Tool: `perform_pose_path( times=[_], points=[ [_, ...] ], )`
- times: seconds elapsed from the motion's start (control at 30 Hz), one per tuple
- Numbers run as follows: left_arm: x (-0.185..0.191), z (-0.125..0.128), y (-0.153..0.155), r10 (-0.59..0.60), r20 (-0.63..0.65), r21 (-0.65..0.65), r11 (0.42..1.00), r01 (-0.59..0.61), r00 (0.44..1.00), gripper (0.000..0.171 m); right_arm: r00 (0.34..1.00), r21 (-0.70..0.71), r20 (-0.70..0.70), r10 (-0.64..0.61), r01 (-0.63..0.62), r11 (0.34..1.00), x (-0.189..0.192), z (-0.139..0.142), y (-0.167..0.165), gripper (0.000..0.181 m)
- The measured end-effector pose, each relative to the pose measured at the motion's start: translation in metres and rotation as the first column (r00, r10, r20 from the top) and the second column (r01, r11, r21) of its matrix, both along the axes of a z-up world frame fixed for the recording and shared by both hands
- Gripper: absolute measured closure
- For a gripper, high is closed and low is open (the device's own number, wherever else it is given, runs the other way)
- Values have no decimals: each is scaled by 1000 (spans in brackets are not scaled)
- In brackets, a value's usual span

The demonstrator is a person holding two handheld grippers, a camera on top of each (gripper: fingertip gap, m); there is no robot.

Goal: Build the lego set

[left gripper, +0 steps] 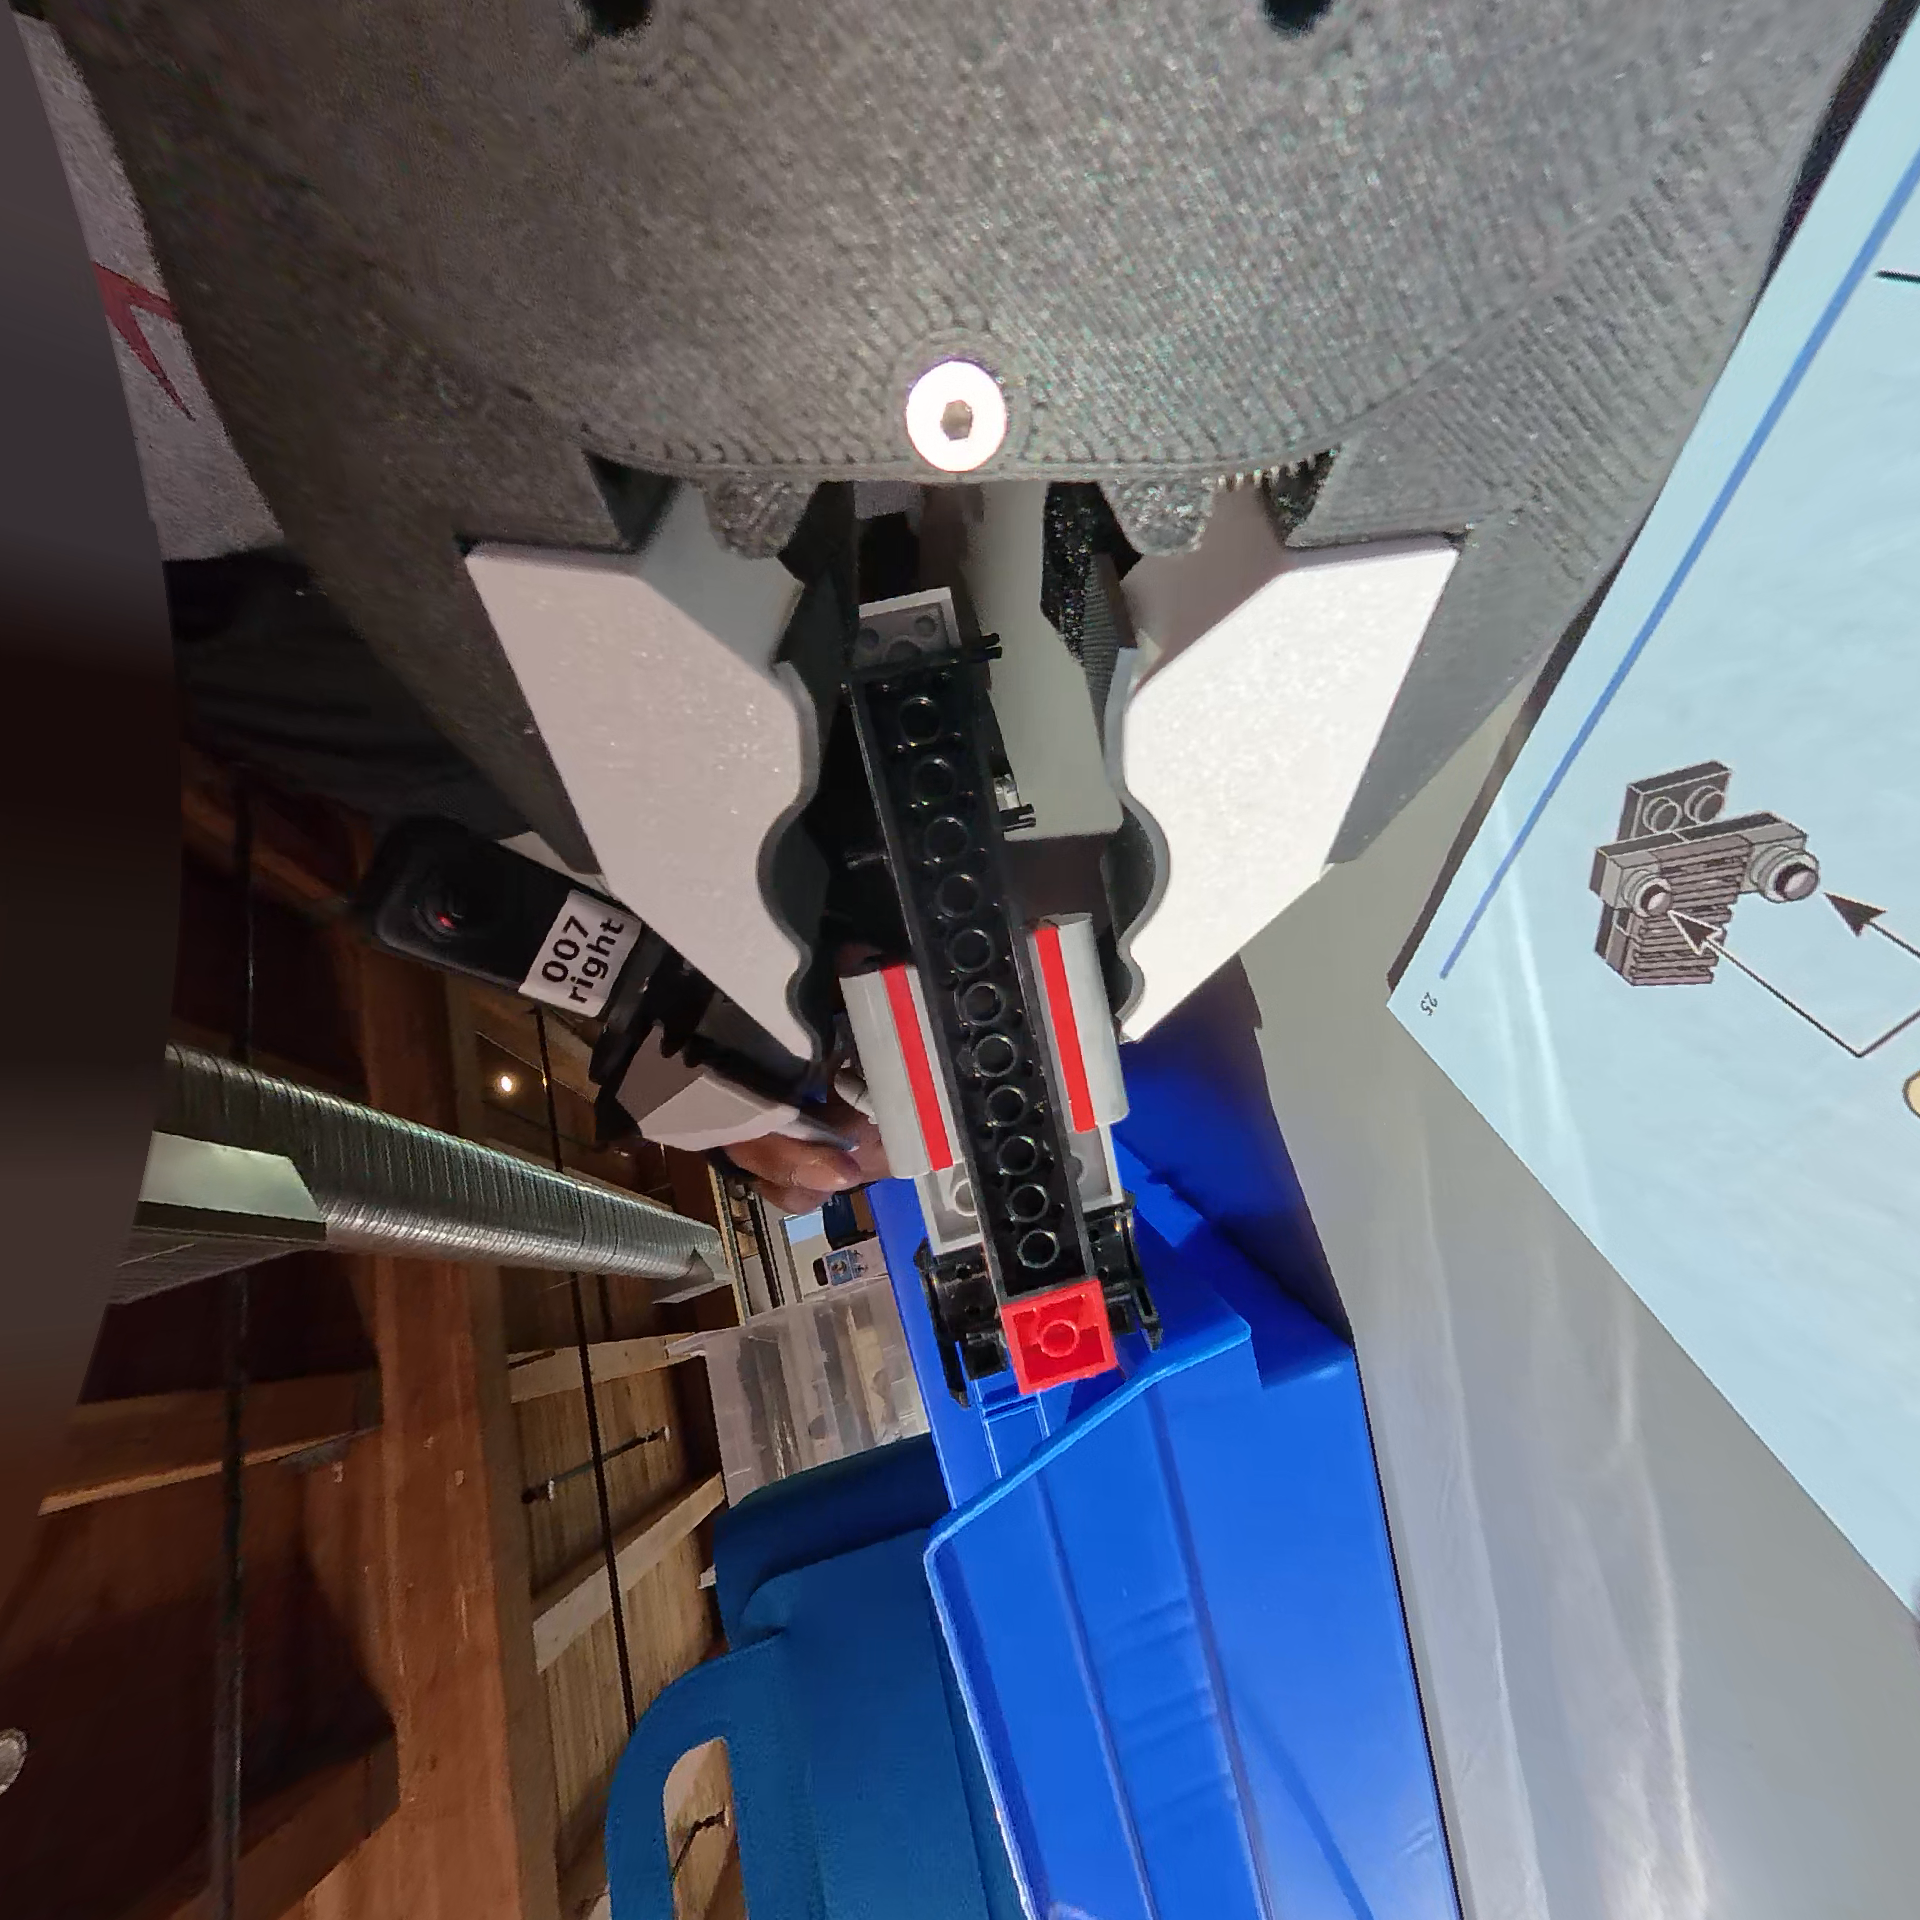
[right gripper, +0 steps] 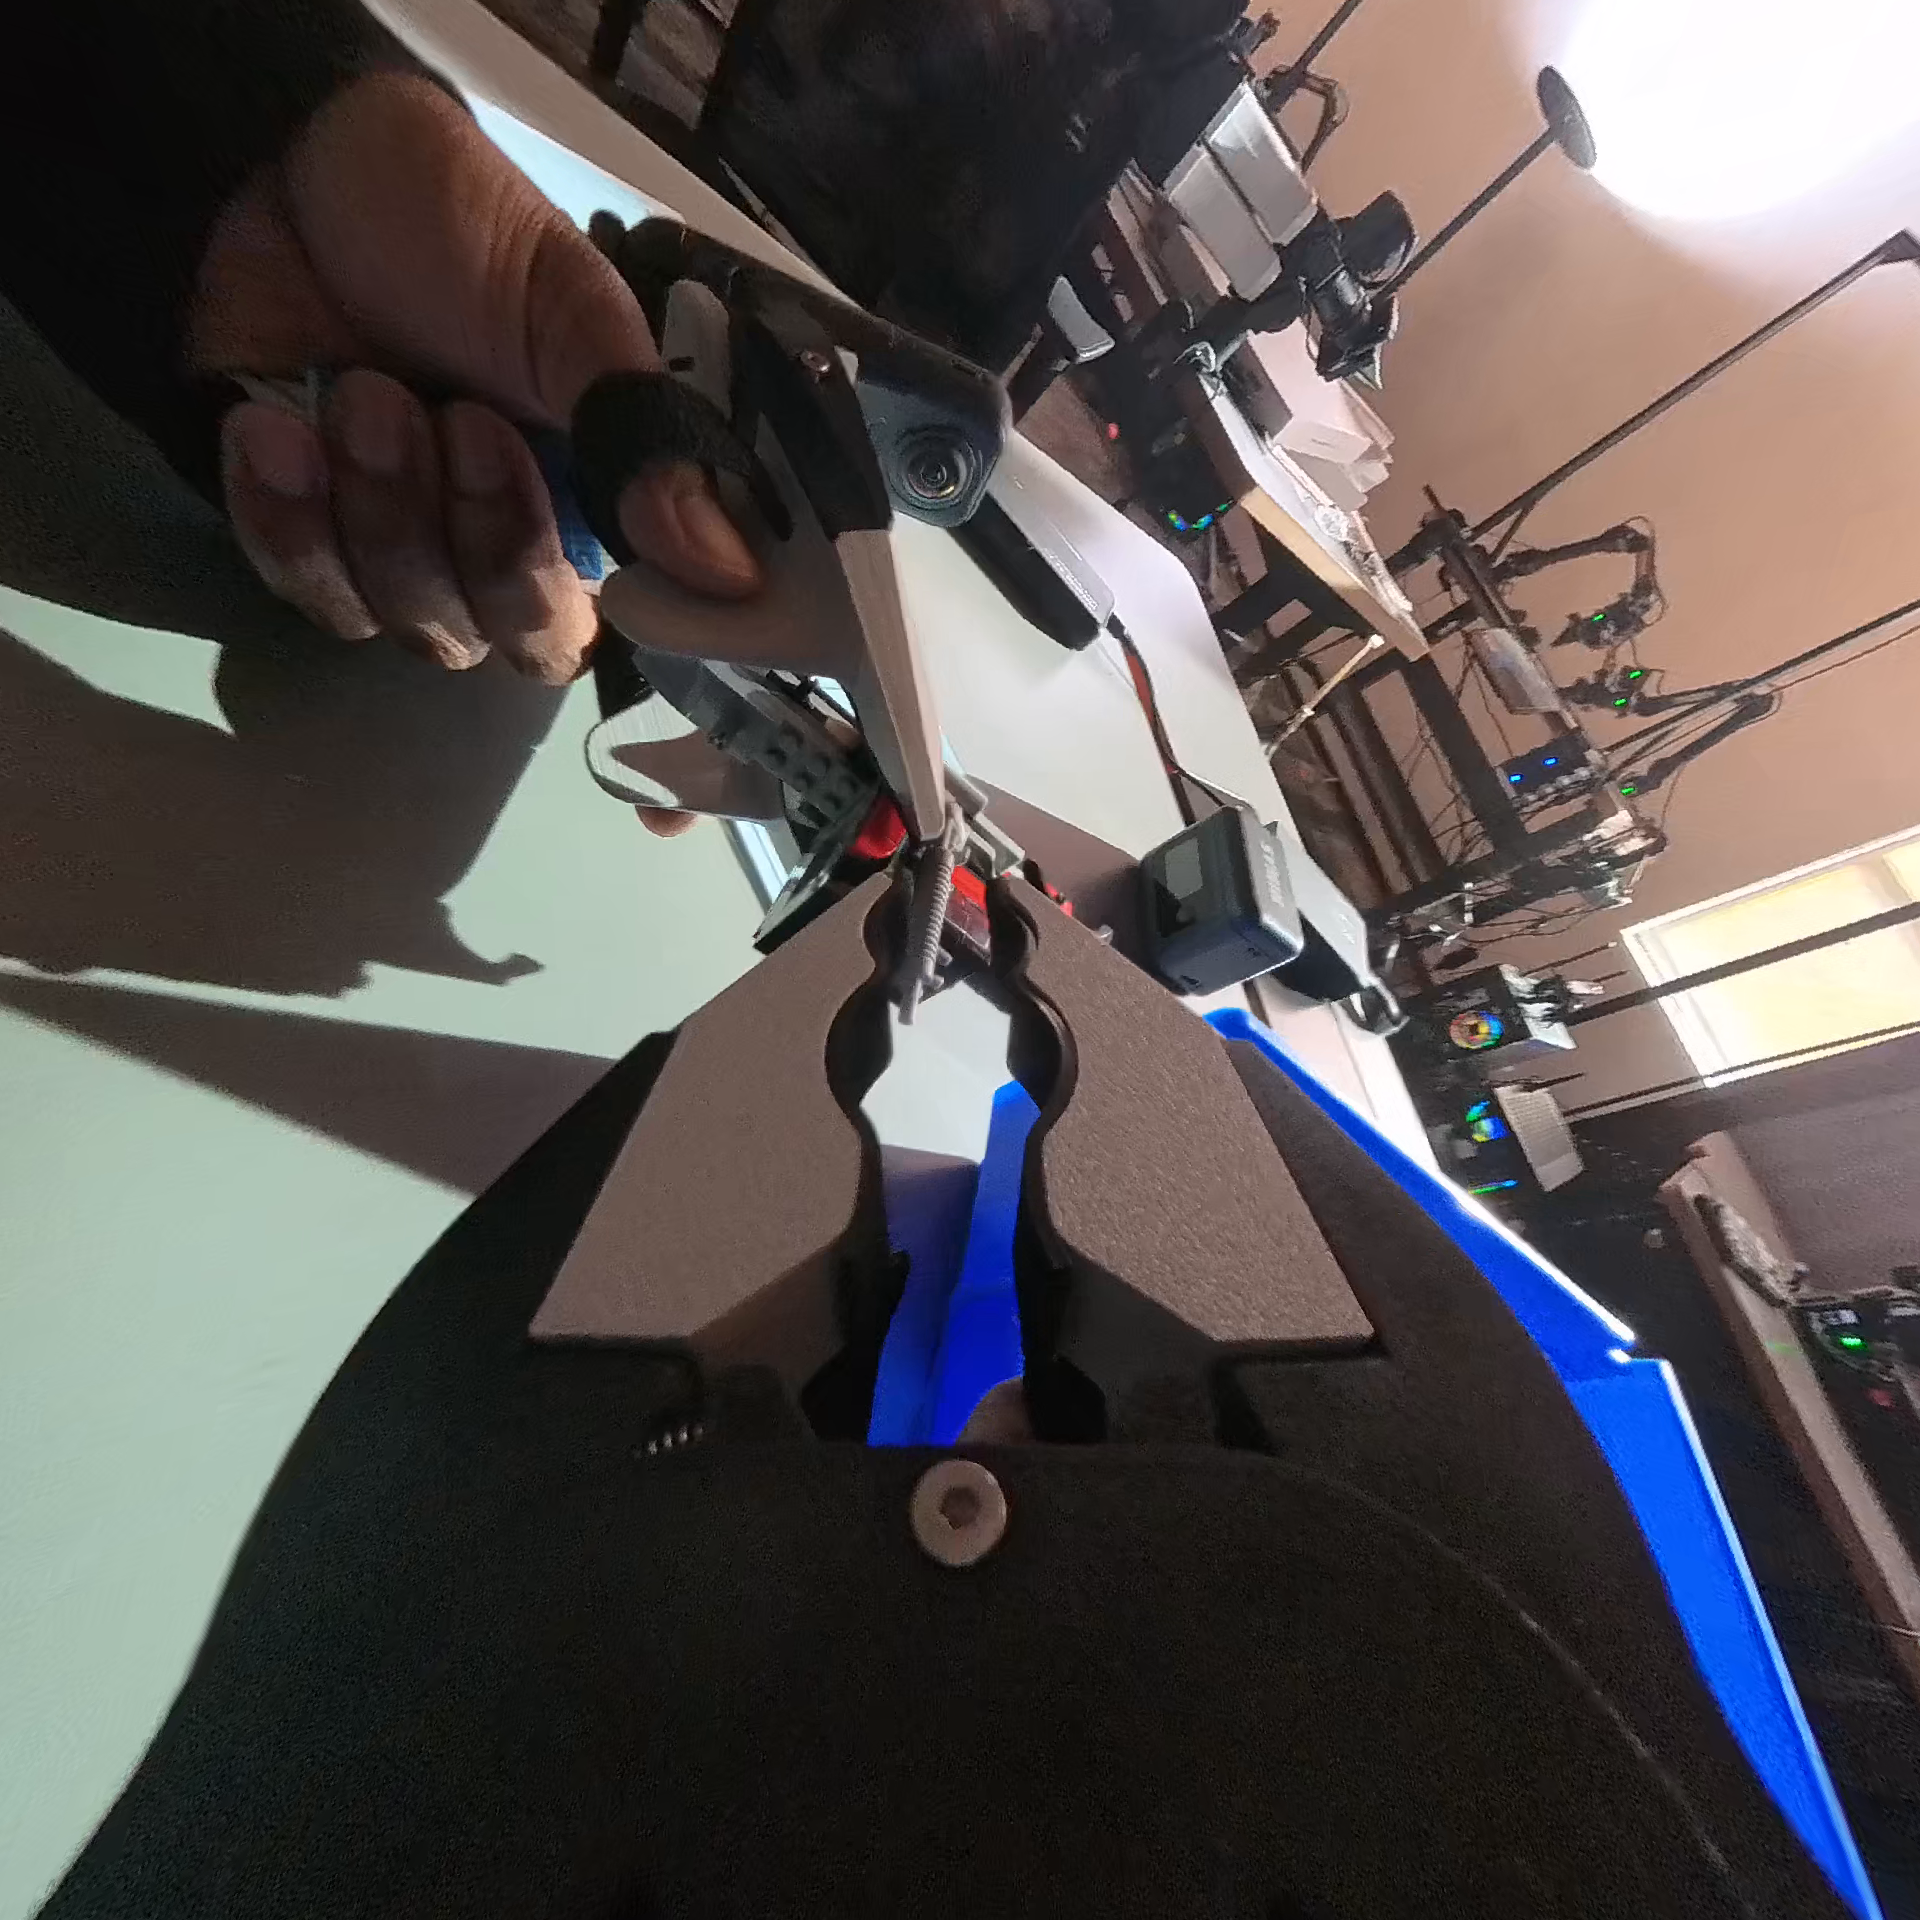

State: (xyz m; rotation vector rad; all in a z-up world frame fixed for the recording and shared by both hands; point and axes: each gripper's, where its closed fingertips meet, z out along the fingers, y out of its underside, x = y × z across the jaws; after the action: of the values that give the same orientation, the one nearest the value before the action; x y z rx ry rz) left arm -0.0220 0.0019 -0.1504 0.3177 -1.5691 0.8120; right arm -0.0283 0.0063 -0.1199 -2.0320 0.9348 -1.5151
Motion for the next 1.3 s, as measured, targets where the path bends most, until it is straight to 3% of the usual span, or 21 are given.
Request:
perform_pose_path(
  times=[0.23, 0.47, 0.63, 0.87, 1.0, 1.1, 1.3],
  points=[
    [-10, 0, 4, -33, 60, -31, 999, 35, 998, 120, 995, 294, -85, 42, -16, 956, -6, 4, 3, 162],
    [-13, 3, 6, -54, 52, -42, 998, 56, 997, 120, 984, 352, -148, 97, -39, 935, -12, -3, 7, 161],
    [-11, 5, 6, -54, 18, -45, 997, 55, 998, 119, 983, 261, -146, 115, -74, 963, -17, -6, 8, 156],
    [-12, 7, 7, -62, -16, -39, 997, 61, 998, 119, 989, -96, -82, 121, -128, 987, -19, -7, 8, 150],
    [-13, 6, 8, -73, -22, -30, 997, 72, 997, 119, 991, -206, -85, 99, -115, 972, -19, -9, 5, 148],
    [-15, 6, 9, -81, -11, -31, 996, 81, 997, 120, 991, -223, -102, 85, -106, 969, -17, -13, 3, 149],
    [-17, 3, 10, -89, 48, -43, 995, 91, 995, 120, 989, -135, -105, 104, -117, 984, -19, -10, 7, 171]
  ],
)
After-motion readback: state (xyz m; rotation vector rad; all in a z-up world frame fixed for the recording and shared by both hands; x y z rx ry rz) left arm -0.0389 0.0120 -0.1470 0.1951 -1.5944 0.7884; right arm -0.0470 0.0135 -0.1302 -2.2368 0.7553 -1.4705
